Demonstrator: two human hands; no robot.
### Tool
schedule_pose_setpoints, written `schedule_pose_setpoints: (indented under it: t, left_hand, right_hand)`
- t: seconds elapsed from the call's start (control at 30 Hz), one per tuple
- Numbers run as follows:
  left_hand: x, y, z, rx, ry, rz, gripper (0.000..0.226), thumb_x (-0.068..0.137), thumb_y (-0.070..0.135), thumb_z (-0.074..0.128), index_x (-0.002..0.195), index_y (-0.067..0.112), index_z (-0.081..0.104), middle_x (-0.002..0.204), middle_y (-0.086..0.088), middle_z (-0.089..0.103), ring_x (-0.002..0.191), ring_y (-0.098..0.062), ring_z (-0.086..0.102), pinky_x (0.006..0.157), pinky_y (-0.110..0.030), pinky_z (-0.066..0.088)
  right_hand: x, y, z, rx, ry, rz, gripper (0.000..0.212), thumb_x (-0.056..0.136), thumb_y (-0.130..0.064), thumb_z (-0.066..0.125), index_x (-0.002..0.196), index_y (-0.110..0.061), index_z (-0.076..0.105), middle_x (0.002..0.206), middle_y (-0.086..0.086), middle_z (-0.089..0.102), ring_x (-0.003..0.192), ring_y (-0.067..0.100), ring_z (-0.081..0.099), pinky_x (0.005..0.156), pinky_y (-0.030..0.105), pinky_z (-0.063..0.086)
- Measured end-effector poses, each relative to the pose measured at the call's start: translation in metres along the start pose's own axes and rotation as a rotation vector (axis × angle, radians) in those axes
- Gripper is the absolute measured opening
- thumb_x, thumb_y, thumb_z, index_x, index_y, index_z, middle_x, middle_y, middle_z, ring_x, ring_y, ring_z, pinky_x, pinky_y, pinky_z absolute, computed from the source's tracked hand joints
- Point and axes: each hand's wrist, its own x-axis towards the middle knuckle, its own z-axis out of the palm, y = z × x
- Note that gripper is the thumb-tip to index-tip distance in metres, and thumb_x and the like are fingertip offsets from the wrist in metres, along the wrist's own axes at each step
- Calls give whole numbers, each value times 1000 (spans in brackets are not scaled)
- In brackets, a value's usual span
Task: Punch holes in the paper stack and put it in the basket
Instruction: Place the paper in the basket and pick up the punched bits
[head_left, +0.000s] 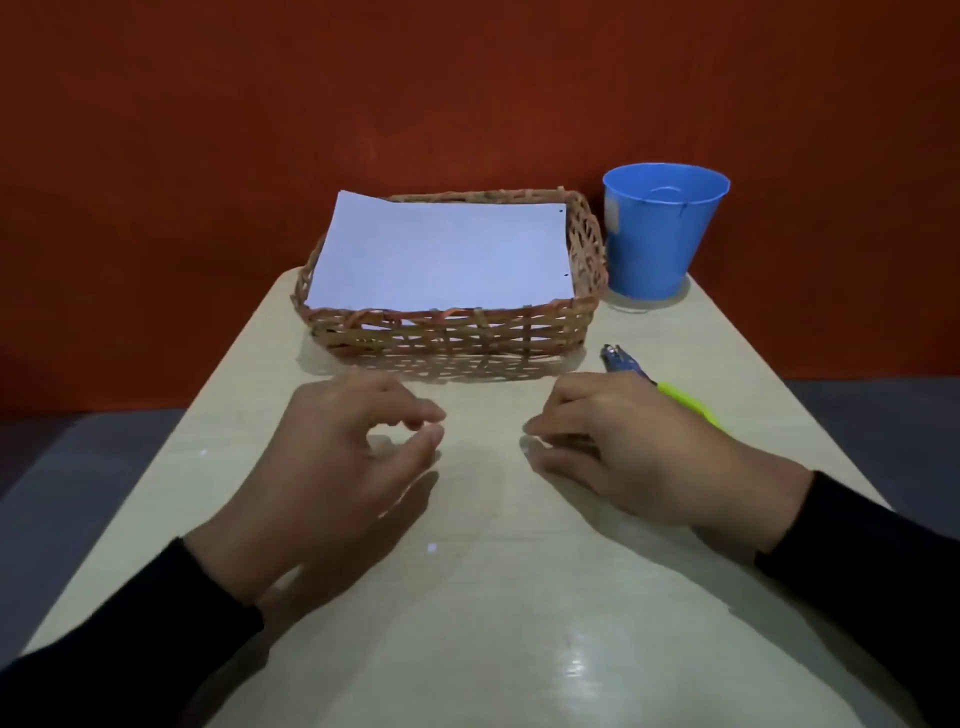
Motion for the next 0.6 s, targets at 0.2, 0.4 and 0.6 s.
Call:
schedule_pose_setpoints:
  t: [0.2, 0.4, 0.6]
  left_hand:
    - [-22, -22, -5, 93, -87, -99, 19, 90, 35, 73, 107, 30, 80, 98, 13, 74, 89, -5, 65, 77, -23, 49]
    - [-20, -19, 1, 19, -61, -121, 19, 90, 31, 74, 108, 29, 80, 93, 14, 75, 87, -3, 66, 79, -22, 52]
    - [-3, -15, 14, 4, -54, -127, 19, 89, 31, 74, 107, 29, 80, 89, 13, 75, 82, 0, 65, 71, -1, 38]
  right_hand:
    - [5, -5, 0, -7, -14, 84, 20, 96, -28, 69, 82, -17, 79, 84, 2, 70, 82, 19, 64, 79, 40, 46]
    - [14, -14, -3, -34, -60, 123, 17, 95, -21, 66, 87, -14, 80, 86, 7, 71, 86, 23, 63, 78, 43, 52]
    - [29, -26, -9, -228, -231, 88, 21, 95, -15, 58, 78, -12, 69, 82, 9, 64, 79, 29, 58, 74, 47, 52]
